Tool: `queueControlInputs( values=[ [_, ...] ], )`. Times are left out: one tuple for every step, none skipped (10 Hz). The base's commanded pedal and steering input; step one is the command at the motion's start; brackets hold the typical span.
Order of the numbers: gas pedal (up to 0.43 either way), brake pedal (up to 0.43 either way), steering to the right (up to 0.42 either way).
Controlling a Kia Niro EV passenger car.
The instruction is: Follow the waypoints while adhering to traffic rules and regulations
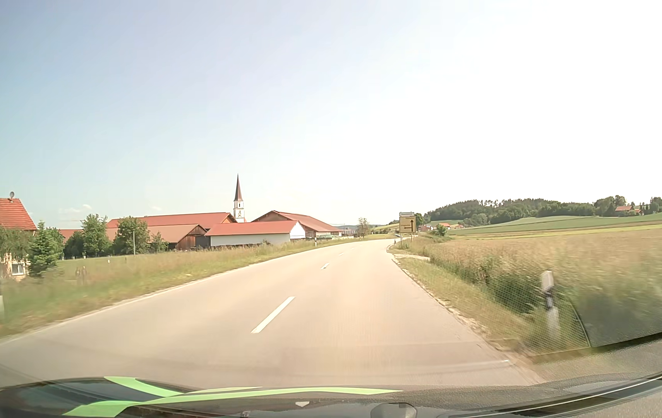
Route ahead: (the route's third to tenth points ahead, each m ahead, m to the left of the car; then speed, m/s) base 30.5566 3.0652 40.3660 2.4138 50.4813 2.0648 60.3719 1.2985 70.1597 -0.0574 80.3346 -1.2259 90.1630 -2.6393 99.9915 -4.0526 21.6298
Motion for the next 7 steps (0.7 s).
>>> queueControlInputs(
  values=[
    [0.079, 0.000, 0.002],
    [0.079, 0.000, 0.001],
    [0.079, 0.000, 0.002],
    [0.079, 0.000, 0.002],
    [0.087, 0.000, 0.002],
    [0.087, 0.000, 0.003],
    [0.087, 0.000, 0.003]
  ],
)
